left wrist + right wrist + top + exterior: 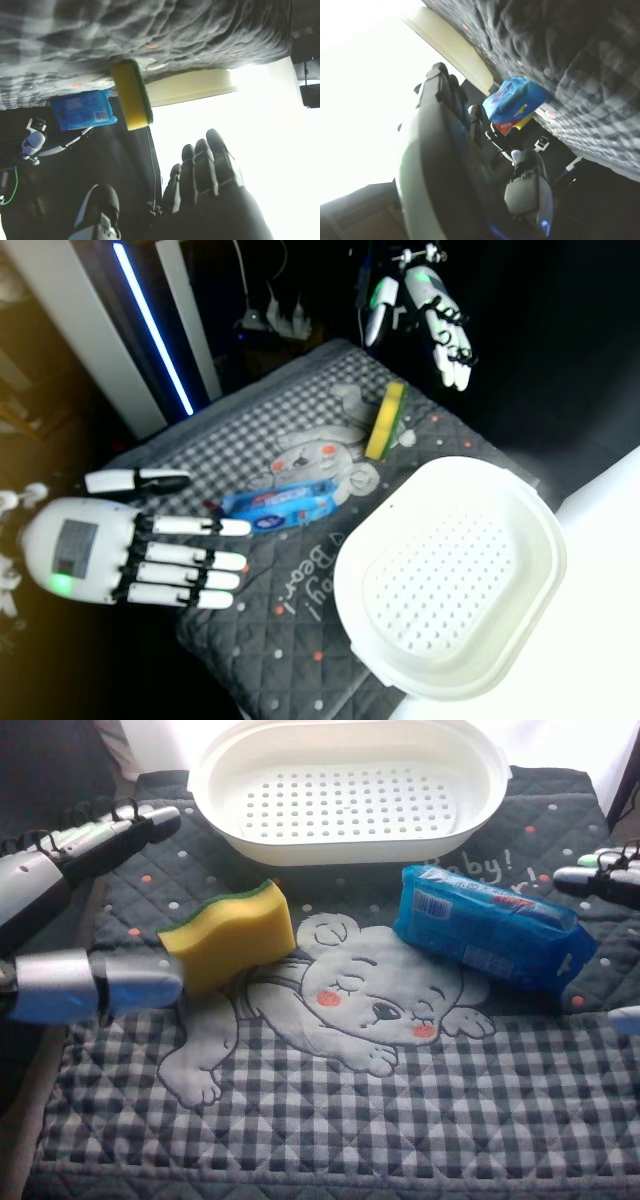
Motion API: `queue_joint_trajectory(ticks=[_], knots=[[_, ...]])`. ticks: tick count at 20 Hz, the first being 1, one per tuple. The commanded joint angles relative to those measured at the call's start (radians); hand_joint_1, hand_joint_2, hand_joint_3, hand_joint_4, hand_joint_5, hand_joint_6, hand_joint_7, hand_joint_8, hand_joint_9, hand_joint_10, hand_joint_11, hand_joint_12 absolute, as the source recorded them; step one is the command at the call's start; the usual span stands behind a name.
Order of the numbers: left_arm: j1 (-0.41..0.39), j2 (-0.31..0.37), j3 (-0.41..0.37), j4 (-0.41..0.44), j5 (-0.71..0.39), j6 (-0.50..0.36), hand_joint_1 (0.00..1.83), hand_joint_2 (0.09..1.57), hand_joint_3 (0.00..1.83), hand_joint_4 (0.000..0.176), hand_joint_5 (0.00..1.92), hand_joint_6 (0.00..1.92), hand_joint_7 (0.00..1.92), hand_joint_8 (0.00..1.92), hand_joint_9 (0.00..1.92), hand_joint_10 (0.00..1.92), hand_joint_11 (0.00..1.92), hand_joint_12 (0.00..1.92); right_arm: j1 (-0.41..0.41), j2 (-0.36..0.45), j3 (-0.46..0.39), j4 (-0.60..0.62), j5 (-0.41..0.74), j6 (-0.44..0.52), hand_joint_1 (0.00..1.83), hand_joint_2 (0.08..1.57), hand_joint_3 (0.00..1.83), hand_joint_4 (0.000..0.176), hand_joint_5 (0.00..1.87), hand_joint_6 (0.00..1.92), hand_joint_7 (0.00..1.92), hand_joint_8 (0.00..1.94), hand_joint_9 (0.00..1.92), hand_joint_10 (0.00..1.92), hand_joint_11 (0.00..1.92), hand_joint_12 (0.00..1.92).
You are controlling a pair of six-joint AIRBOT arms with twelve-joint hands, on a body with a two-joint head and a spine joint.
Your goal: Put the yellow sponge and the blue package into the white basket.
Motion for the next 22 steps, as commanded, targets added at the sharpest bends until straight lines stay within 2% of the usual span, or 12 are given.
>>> queue_joint_trajectory(ticks=[1, 2, 4, 5, 6, 8, 12, 15, 17, 18, 20, 22], knots=[[-0.004, 0.0, 0.005, -0.011, -0.121, -0.007, 0.76, 0.97, 0.02, 0.07, 0.12, 0.01, 0.01, 0.0, 0.0, 0.0, 0.0, 0.31, 0.012, 0.003, 0.008, 0.033, 0.115, 0.006, 0.81, 0.93, 0.01, 0.132, 0.23, 0.01, 0.19, 0.0, 0.11, 0.01, 0.0, 0.26], [-0.004, -0.002, 0.008, -0.012, -0.119, -0.007, 0.78, 0.96, 0.01, 0.053, 0.14, 0.01, 0.03, 0.0, 0.0, 0.0, 0.0, 0.32, 0.012, 0.0, 0.008, 0.033, 0.117, 0.006, 0.82, 0.94, 0.01, 0.109, 0.25, 0.01, 0.19, 0.0, 0.1, 0.0, 0.0, 0.2], [-0.004, -0.005, 0.011, -0.013, -0.114, -0.007, 0.77, 0.97, 0.01, 0.043, 0.13, 0.0, 0.04, 0.01, 0.0, 0.0, 0.0, 0.32, 0.012, -0.001, 0.009, 0.032, 0.121, 0.006, 0.81, 0.96, 0.0, 0.106, 0.27, 0.0, 0.21, 0.0, 0.12, 0.0, 0.03, 0.15], [-0.006, -0.012, 0.016, -0.012, -0.112, -0.007, 0.79, 0.98, 0.01, 0.038, 0.12, 0.0, 0.04, 0.0, 0.01, 0.0, 0.0, 0.29, 0.023, -0.001, 0.016, 0.034, 0.123, 0.006, 0.79, 0.95, 0.0, 0.111, 0.28, 0.0, 0.21, 0.0, 0.13, 0.01, 0.04, 0.15], [-0.013, -0.018, 0.022, -0.011, -0.108, -0.007, 0.78, 0.98, 0.0, 0.042, 0.12, 0.0, 0.04, 0.0, 0.02, 0.01, 0.0, 0.29, 0.038, -0.005, 0.023, 0.034, 0.122, 0.006, 0.79, 0.94, 0.0, 0.142, 0.28, 0.0, 0.2, 0.0, 0.11, 0.0, 0.05, 0.15], [-0.042, -0.045, 0.043, -0.006, -0.082, -0.007, 0.76, 0.92, 0.0, 0.054, 0.11, 0.0, 0.05, 0.0, 0.06, 0.01, 0.0, 0.44, 0.081, -0.023, 0.039, 0.034, 0.123, 0.006, 0.69, 0.94, 0.0, 0.175, 0.26, 0.0, 0.16, 0.0, 0.09, 0.0, 0.05, 0.14], [-0.094, -0.091, 0.075, 0.003, -0.047, -0.007, 0.69, 0.86, 0.0, 0.07, 0.13, 0.0, 0.1, 0.01, 0.12, 0.01, 0.0, 0.62, 0.178, -0.069, 0.062, -0.008, 0.112, 0.006, 0.58, 0.93, 0.0, 0.176, 0.2, 0.0, 0.13, 0.0, 0.07, 0.0, 0.07, 0.14], [-0.125, -0.134, 0.107, 0.006, -0.02, -0.015, 0.65, 0.84, 0.0, 0.128, 0.11, 0.0, 0.12, 0.0, 0.17, 0.01, 0.0, 0.72, 0.194, -0.09, 0.07, -0.005, 0.112, 0.006, 0.61, 0.91, 0.0, 0.176, 0.16, 0.0, 0.11, 0.0, 0.05, 0.0, 0.06, 0.14], [-0.132, -0.161, 0.13, 0.006, 0.0, -0.035, 0.69, 0.83, 0.0, 0.141, 0.1, 0.0, 0.12, 0.0, 0.15, 0.0, 0.0, 0.68, 0.203, -0.116, 0.083, -0.002, 0.109, 0.006, 0.55, 0.9, 0.0, 0.176, 0.13, 0.0, 0.09, 0.0, 0.05, 0.0, 0.01, 0.35], [-0.134, -0.176, 0.145, 0.002, 0.018, -0.043, 0.69, 0.84, 0.0, 0.14, 0.09, 0.0, 0.14, 0.01, 0.18, 0.01, 0.0, 0.71, 0.208, -0.132, 0.093, -0.001, 0.096, 0.006, 0.67, 0.89, 0.0, 0.176, 0.15, 0.01, 0.08, 0.0, 0.03, 0.0, 0.0, 0.12], [-0.135, -0.196, 0.163, -0.003, 0.037, -0.052, 0.68, 0.84, 0.0, 0.139, 0.14, 0.0, 0.24, 0.01, 0.32, 0.02, 0.0, 0.96, 0.216, -0.153, 0.108, -0.001, 0.075, 0.006, 0.66, 0.9, 0.0, 0.176, 0.16, 0.01, 0.06, 0.0, 0.07, 0.02, 0.02, 0.08], [-0.136, -0.219, 0.184, -0.006, 0.054, -0.068, 0.81, 0.89, 0.0, 0.085, 0.2, 0.01, 0.33, 0.01, 0.41, 0.03, 0.0, 1.12, 0.226, -0.175, 0.124, -0.001, 0.053, 0.006, 0.7, 0.92, 0.01, 0.176, 0.18, 0.01, 0.07, 0.0, 0.1, 0.02, 0.03, 0.09]])
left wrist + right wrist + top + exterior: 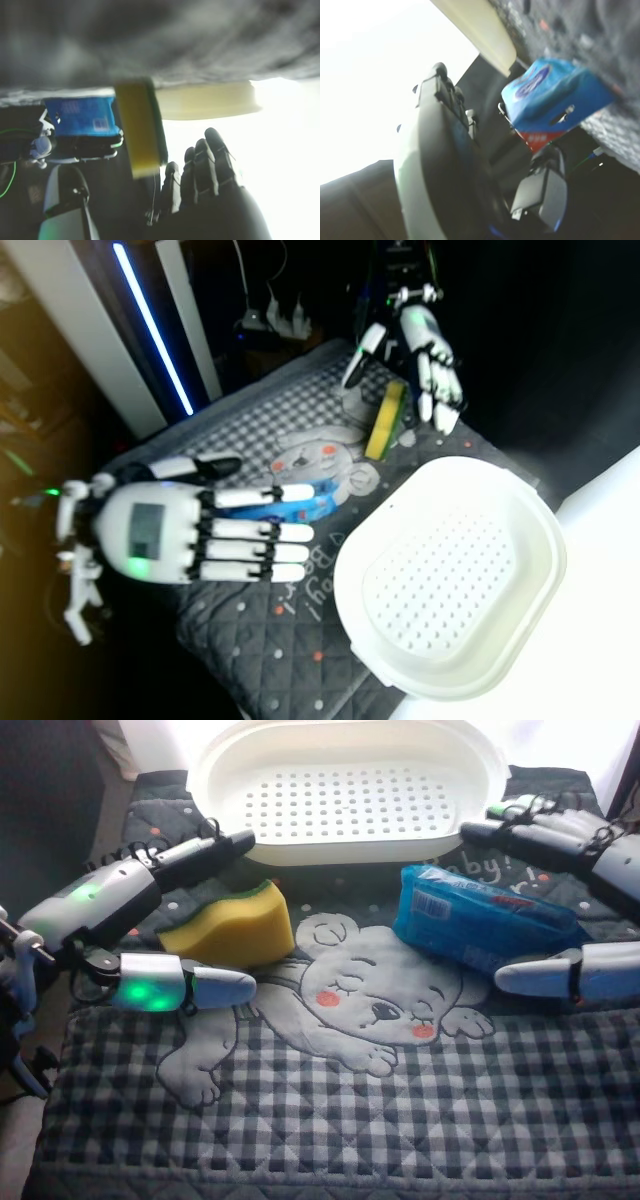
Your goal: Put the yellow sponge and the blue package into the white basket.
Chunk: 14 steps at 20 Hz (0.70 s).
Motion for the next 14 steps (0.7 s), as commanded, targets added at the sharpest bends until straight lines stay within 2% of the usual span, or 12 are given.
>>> queue_joint_trajectory(ticks=[1, 2, 4, 6, 7, 8, 9, 10, 11, 12, 13, 14], knots=[[-0.011, 0.0, 0.005, -0.005, -0.106, -0.01, 0.88, 0.89, 0.0, 0.069, 0.24, 0.0, 0.39, 0.01, 0.45, 0.02, 0.05, 1.09, 0.01, 0.007, 0.009, 0.026, 0.108, 0.004, 0.72, 0.93, 0.0, 0.176, 0.19, 0.01, 0.09, 0.0, 0.1, 0.01, 0.01, 0.12], [-0.011, -0.007, 0.01, -0.006, -0.099, -0.01, 0.91, 0.91, 0.0, 0.047, 0.28, 0.0, 0.45, 0.01, 0.51, 0.02, 0.13, 1.01, 0.011, -0.001, 0.015, 0.026, 0.1, 0.004, 0.76, 0.94, 0.0, 0.176, 0.21, 0.0, 0.12, 0.01, 0.12, 0.01, 0.0, 0.15], [-0.011, -0.02, 0.02, -0.014, -0.088, -0.01, 0.95, 0.93, 0.0, 0.041, 0.36, 0.0, 0.6, 0.01, 0.61, 0.02, 0.22, 0.95, 0.012, -0.022, 0.028, 0.027, 0.086, 0.004, 0.8, 0.92, 0.0, 0.176, 0.24, 0.0, 0.2, 0.0, 0.18, 0.01, 0.0, 0.27], [-0.011, -0.035, 0.029, -0.018, -0.071, -0.01, 0.97, 0.94, 0.0, 0.049, 0.5, 0.0, 0.76, 0.02, 0.74, 0.04, 0.23, 1.05, 0.012, -0.036, 0.033, 0.027, 0.08, 0.004, 0.84, 0.88, 0.0, 0.176, 0.28, 0.0, 0.37, 0.0, 0.32, 0.0, 0.0, 0.64], [-0.011, -0.043, 0.033, -0.019, -0.064, -0.01, 0.99, 0.97, 0.0, 0.011, 0.65, 0.01, 0.89, 0.03, 0.81, 0.05, 0.22, 1.07, 0.012, -0.039, 0.033, 0.027, 0.08, 0.004, 0.94, 0.9, 0.0, 0.146, 0.36, 0.0, 0.52, 0.02, 0.5, 0.04, 0.14, 0.81], [-0.011, -0.054, 0.041, -0.026, -0.06, -0.01, 1.21, 1.04, 0.0, 0.0, 0.98, 0.54, 1.12, 0.65, 0.97, 0.09, 0.29, 1.22, 0.012, -0.045, 0.036, 0.026, 0.079, 0.004, 1.07, 0.94, 0.0, 0.094, 0.49, 0.01, 0.71, 0.05, 0.73, 0.12, 0.41, 0.93], [-0.011, -0.064, 0.047, -0.032, -0.06, -0.011, 1.24, 1.05, 0.0, 0.0, 1.08, 0.64, 1.15, 0.77, 1.07, 0.1, 0.4, 1.25, 0.012, -0.051, 0.039, 0.025, 0.079, 0.004, 1.14, 0.98, 0.0, 0.064, 0.59, 0.01, 0.84, 0.07, 0.88, 0.17, 0.6, 0.97], [-0.016, -0.072, 0.053, -0.033, -0.064, -0.017, 1.26, 1.04, 0.0, 0.0, 1.16, 0.54, 1.17, 0.8, 1.18, 0.14, 0.56, 1.35, 0.012, -0.054, 0.042, 0.026, 0.079, 0.004, 1.42, 1.04, 0.0, 0.0, 0.78, 0.0, 0.97, 0.68, 1.01, 0.86, 0.77, 1.01], [-0.025, -0.076, 0.056, -0.028, -0.07, -0.021, 1.26, 1.04, 0.0, 0.0, 1.16, 0.55, 1.14, 0.85, 1.19, 0.14, 0.57, 1.35, 0.019, -0.055, 0.045, 0.026, 0.079, 0.004, 1.38, 1.1, 0.0, 0.0, 0.89, 0.81, 0.95, 0.87, 0.99, 1.07, 0.89, 0.98], [-0.037, -0.075, 0.056, -0.02, -0.075, -0.021, 1.26, 1.05, 0.0, 0.0, 1.16, 0.58, 1.12, 0.86, 1.19, 0.15, 0.62, 1.33, 0.031, -0.055, 0.048, 0.018, 0.078, 0.004, 1.28, 1.11, 0.0, 0.0, 0.9, 0.93, 1.09, 0.88, 1.2, 0.66, 1.07, 0.95], [-0.054, -0.07, 0.056, -0.007, -0.077, -0.021, 1.27, 1.06, 0.0, 0.0, 1.2, 0.43, 1.08, 1.0, 1.2, 0.18, 0.65, 1.4, 0.042, -0.055, 0.052, 0.011, 0.076, 0.004, 1.25, 1.12, 0.0, 0.0, 0.88, 1.01, 1.1, 0.91, 1.28, 0.41, 1.08, 0.9], [-0.07, -0.061, 0.055, 0.006, -0.083, -0.021, 1.28, 1.06, 0.01, 0.0, 1.25, 0.26, 1.04, 1.12, 1.09, 0.63, 0.69, 1.5, 0.058, -0.054, 0.055, 0.002, 0.076, 0.004, 1.25, 1.11, 0.0, 0.0, 0.89, 1.02, 1.13, 0.84, 1.33, 0.27, 1.1, 0.83]])
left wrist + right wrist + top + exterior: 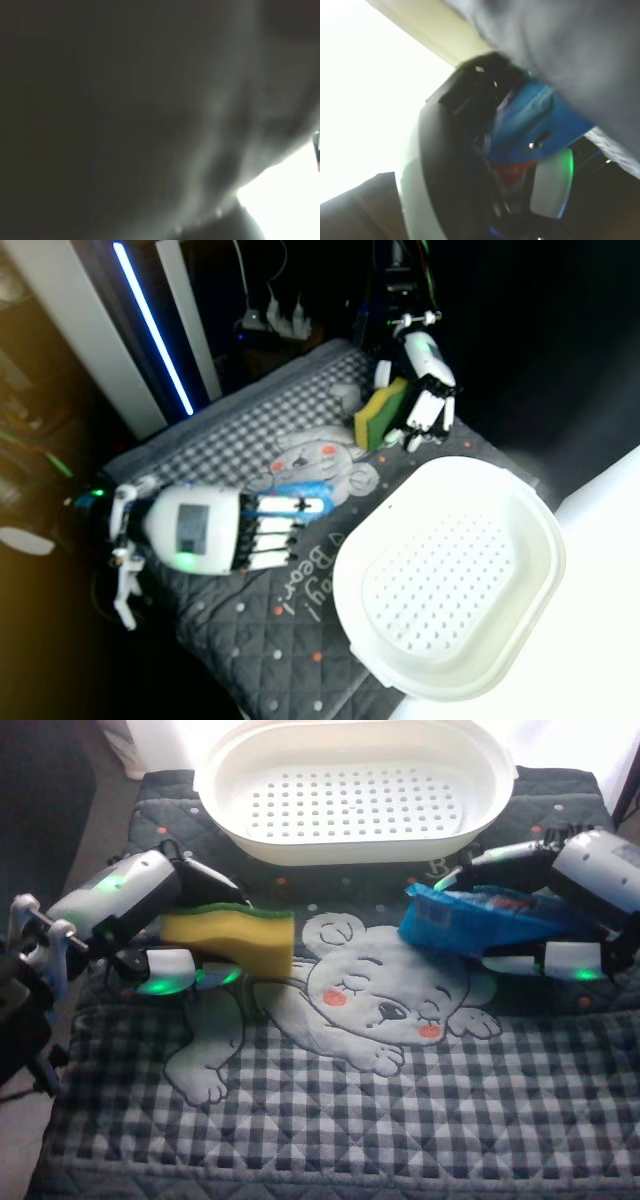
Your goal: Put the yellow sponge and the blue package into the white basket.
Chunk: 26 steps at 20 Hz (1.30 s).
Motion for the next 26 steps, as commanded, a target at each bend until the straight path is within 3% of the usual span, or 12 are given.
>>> queue_joint_trajectory(ticks=[1, 4, 6, 8, 9, 11, 14, 16, 18, 20, 24, 26], knots=[[-0.036, 0.011, -0.007, 0.019, -0.143, -0.031, 1.27, 1.05, 0.0, 0.0, 1.25, 0.31, 1.08, 1.02, 1.01, 0.94, 0.73, 1.57, 0.018, 0.008, 0.006, 0.011, 0.108, 0.005, 1.26, 1.09, 0.0, 0.0, 0.93, 0.94, 1.16, 0.81, 1.41, 0.24, 1.17, 0.99], [-0.088, 0.045, -0.014, 0.064, -0.159, -0.031, 1.17, 1.04, 0.0, 0.0, 1.21, 0.53, 0.86, 1.27, 0.66, 1.59, 0.47, 1.9, 0.057, 0.015, 0.004, -0.02, 0.109, 0.006, 1.28, 1.09, 0.0, 0.0, 0.96, 0.82, 1.15, 0.89, 1.39, 0.13, 1.05, 0.89], [-0.14, 0.07, -0.019, 0.103, -0.181, -0.031, 1.25, 1.06, 0.0, 0.0, 1.26, 0.36, 1.02, 1.06, 0.84, 1.01, 0.4, 1.58, 0.099, 0.034, -0.002, -0.042, 0.123, 0.006, 1.27, 1.03, 0.0, 0.0, 1.11, 0.68, 1.28, 0.56, 1.45, 0.11, 1.08, 0.95], [-0.193, 0.083, -0.023, 0.139, -0.198, -0.031, 1.23, 1.07, 0.0, 0.029, 1.13, 0.71, 1.02, 0.95, 0.92, 0.59, 0.54, 1.35, 0.162, 0.049, -0.011, -0.083, 0.131, 0.005, 1.26, 1.03, 0.0, 0.0, 1.13, 0.67, 1.25, 0.6, 1.46, 0.08, 1.05, 0.99], [-0.224, 0.087, -0.023, 0.161, -0.19, -0.03, 1.23, 1.07, 0.0, 0.034, 1.11, 0.76, 1.03, 0.91, 1.01, 0.43, 0.65, 1.28, 0.199, 0.052, -0.011, -0.106, 0.13, 0.005, 1.38, 1.0, 0.0, 0.0, 1.24, 0.35, 1.4, 0.13, 1.28, 0.71, 1.06, 0.97], [-0.312, 0.077, 0.001, 0.197, -0.139, -0.009, 1.25, 1.07, 0.0, 0.0, 1.14, 0.62, 1.06, 0.96, 1.16, 0.5, 0.86, 1.31, 0.273, 0.053, 0.011, -0.125, 0.123, 0.005, 1.41, 1.0, 0.0, 0.0, 1.25, 0.3, 1.43, 0.01, 1.21, 0.87, 1.12, 0.88], [-0.427, 0.04, 0.064, 0.225, -0.065, -0.004, 1.27, 1.04, 0.0, 0.0, 1.2, 0.46, 1.16, 0.84, 1.16, 0.59, 0.84, 1.35, 0.366, 0.012, 0.081, -0.12, 0.074, 0.005, 1.3, 1.01, 0.0, 0.0, 1.18, 0.49, 1.36, 0.45, 1.43, 0.14, 1.23, 0.66], [-0.516, 0.007, 0.117, 0.247, 0.02, -0.004, 1.18, 1.05, 0.0, 0.0, 1.13, 0.72, 1.29, 0.24, 1.21, 0.57, 0.88, 1.37, 0.449, -0.022, 0.145, -0.118, 0.003, 0.005, 1.27, 1.07, 0.0, 0.0, 1.01, 0.79, 1.18, 0.78, 1.4, 0.03, 1.17, 0.6], [-0.575, -0.06, 0.199, 0.255, 0.11, -0.004, 1.26, 1.04, 0.0, 0.0, 1.14, 0.62, 1.18, 0.76, 1.15, 0.43, 0.82, 1.27, 0.513, -0.073, 0.224, -0.111, -0.08, 0.005, 1.39, 1.07, 0.0, 0.0, 0.96, 0.76, 1.1, 0.72, 1.13, 0.98, 1.18, 0.6], [-0.591, -0.127, 0.28, 0.246, 0.184, -0.028, 1.25, 1.06, 0.0, 0.0, 1.1, 0.69, 1.11, 0.87, 1.15, 0.33, 0.79, 1.22, 0.524, -0.124, 0.29, -0.076, -0.121, 0.005, 1.4, 1.04, 0.0, 0.0, 1.04, 0.59, 1.17, 0.62, 1.2, 0.94, 1.14, 0.72], [-0.576, -0.317, 0.538, 0.254, 0.358, -0.198, 1.25, 1.07, 0.0, 0.0, 1.1, 0.67, 1.07, 0.96, 1.12, 0.35, 0.69, 1.34, 0.524, -0.216, 0.436, 0.002, -0.228, 0.005, 1.26, 1.09, 0.0, 0.0, 0.97, 0.86, 1.15, 0.84, 1.33, 0.2, 1.06, 0.8], [-0.56, -0.355, 0.591, 0.256, 0.382, -0.257, 1.23, 1.09, 0.0, 0.027, 1.05, 0.85, 1.01, 0.96, 1.04, 0.27, 0.59, 1.24, 0.524, -0.239, 0.474, 0.02, -0.28, 0.005, 1.25, 1.1, 0.0, 0.0, 0.93, 0.94, 1.11, 0.9, 1.34, 0.11, 0.97, 0.89]])
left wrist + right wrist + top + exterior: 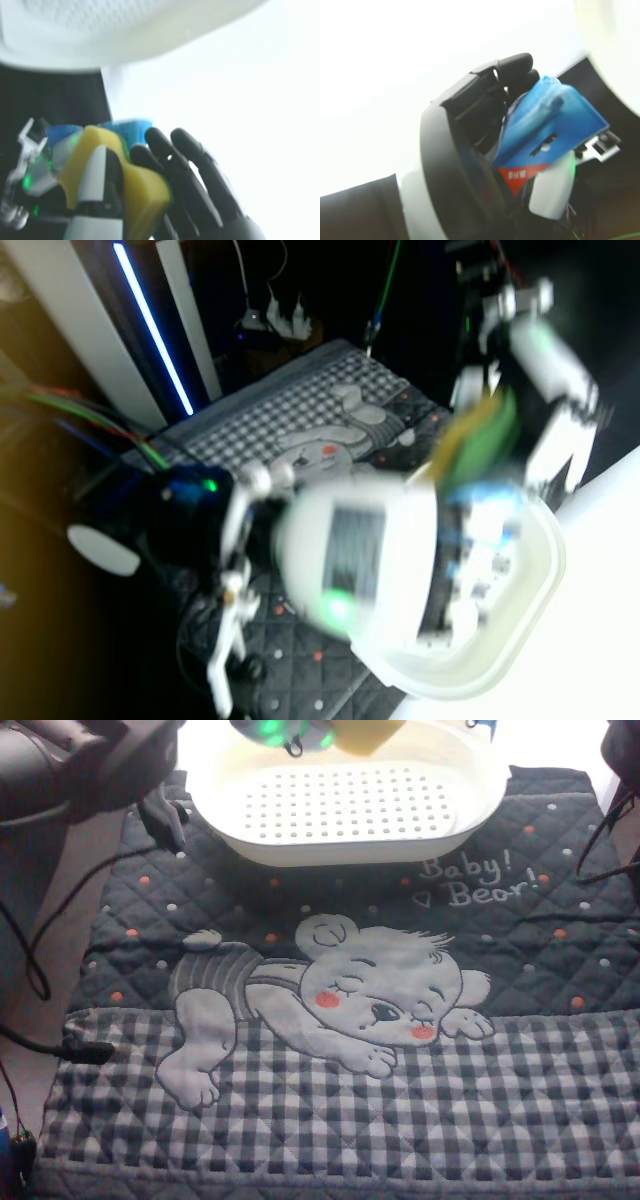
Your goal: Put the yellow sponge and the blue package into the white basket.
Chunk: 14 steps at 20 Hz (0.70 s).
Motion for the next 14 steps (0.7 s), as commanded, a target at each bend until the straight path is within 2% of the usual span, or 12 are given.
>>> queue_joint_trajectory(ticks=[1, 3, 4, 5, 6, 7, 8, 9, 10, 11, 12, 14], knots=[[-0.004, 0.005, 0.011, -0.012, -0.118, -0.032, 1.22, 1.1, 0.0, 0.019, 1.0, 0.91, 1.02, 0.97, 1.07, 0.26, 0.64, 1.2, 0.01, 0.009, 0.015, 0.03, 0.091, 0.005, 1.26, 1.1, 0.0, 0.0, 0.95, 0.87, 1.12, 0.93, 1.38, 0.12, 0.96, 1.03], [0.002, -0.002, 0.016, -0.008, -0.107, -0.039, 1.22, 1.1, 0.0, 0.011, 1.04, 0.83, 0.97, 1.07, 1.06, 0.28, 0.6, 1.3, 0.01, -0.018, 0.073, 0.03, -0.002, 0.005, 1.26, 1.11, 0.0, 0.0, 0.91, 0.93, 1.11, 0.94, 1.4, 0.11, 1.03, 0.99], [0.002, -0.007, 0.022, -0.006, -0.095, -0.039, 1.23, 1.09, 0.01, 0.0, 1.08, 0.7, 0.98, 1.1, 1.01, 0.46, 0.58, 1.41, 0.01, -0.03, 0.102, 0.03, -0.053, 0.005, 1.36, 1.07, 0.0, 0.0, 1.0, 0.73, 1.13, 0.71, 1.17, 0.89, 0.92, 1.08], [0.002, -0.02, 0.038, -0.002, -0.077, -0.039, 1.25, 1.11, 0.0, 0.0, 1.13, 0.57, 0.9, 1.26, 0.82, 0.89, 0.51, 1.61, 0.01, -0.034, 0.123, 0.029, -0.088, 0.008, 1.38, 1.09, 0.0, 0.0, 0.92, 0.86, 1.04, 0.8, 1.06, 1.1, 0.9, 0.98], [0.002, -0.025, 0.046, 0.004, -0.069, -0.039, 1.19, 1.08, 0.0, 0.0, 1.09, 0.75, 0.89, 1.03, 0.77, 1.35, 0.58, 1.83, 0.01, -0.034, 0.125, 0.027, -0.095, 0.008, 1.38, 1.1, 0.0, 0.0, 0.88, 0.98, 1.0, 0.84, 1.07, 1.09, 0.98, 0.82], [0.002, -0.023, 0.046, 0.005, -0.069, -0.039, 1.18, 1.07, 0.0, 0.0, 1.09, 0.78, 1.0, 1.46, 1.0, 1.81, 0.94, 1.9, 0.01, -0.033, 0.12, 0.021, -0.095, 0.008, 1.38, 1.11, 0.0, 0.0, 0.86, 0.94, 1.0, 0.87, 1.05, 1.12, 1.02, 0.8], [0.002, -0.017, 0.041, 0.005, -0.069, -0.039, 1.24, 1.12, 0.0, 0.0, 1.07, 0.63, 0.91, 1.37, 0.72, 1.29, 0.5, 1.71, 0.01, -0.033, 0.106, 0.005, -0.086, 0.008, 1.29, 1.1, 0.0, 0.0, 0.97, 0.79, 1.07, 0.98, 1.07, 0.73, 0.94, 0.92], [0.002, -0.014, 0.037, 0.005, -0.069, -0.039, 1.08, 1.09, 0.0, 0.0, 0.87, 0.22, 0.73, 0.52, 0.65, 0.53, 0.37, 1.09, 0.01, -0.033, 0.087, -0.01, -0.068, 0.008, 1.16, 1.13, 0.0, 0.0, 0.94, 1.0, 0.9, 0.39, 0.97, 0.36, 0.76, 0.92], [0.003, -0.013, 0.036, 0.005, -0.067, -0.039, 0.97, 1.04, 0.0, 0.0, 0.66, 0.05, 0.57, 0.15, 0.51, 0.16, 0.25, 0.72, 0.01, -0.032, 0.064, -0.019, -0.058, 0.008, 0.84, 1.07, 0.0, 0.107, 0.32, 0.41, 0.29, 0.08, 0.29, 0.07, 0.15, 0.47], [0.007, -0.012, 0.034, 0.005, -0.067, -0.039, 0.94, 1.01, 0.0, 0.051, 0.49, 0.01, 0.43, 0.03, 0.37, 0.03, 0.12, 0.65, 0.01, -0.03, 0.046, -0.033, -0.044, 0.008, 0.61, 1.01, 0.0, 0.162, 0.08, 0.08, 0.06, 0.01, 0.06, 0.01, 0.03, 0.09], [0.014, -0.006, 0.024, 0.007, -0.076, -0.039, 0.83, 0.97, 0.0, 0.13, 0.21, 0.0, 0.18, 0.01, 0.17, 0.01, 0.02, 0.56, 0.01, -0.015, 0.017, -0.045, -0.018, 0.008, 0.54, 0.92, 0.0, 0.173, 0.01, 0.02, 0.01, 0.0, 0.01, 0.0, 0.01, 0.02], [0.053, 0.044, -0.048, -0.011, -0.15, -0.039, 0.85, 0.89, 0.0, 0.174, 0.01, 0.0, 0.01, 0.0, 0.01, 0.0, 0.0, 0.26, 0.009, 0.06, -0.067, -0.068, 0.061, 0.008, 0.4, 0.87, 0.0, 0.176, 0.0, 0.0, 0.0, 0.0, 0.0, 0.0, 0.0, 0.0]])
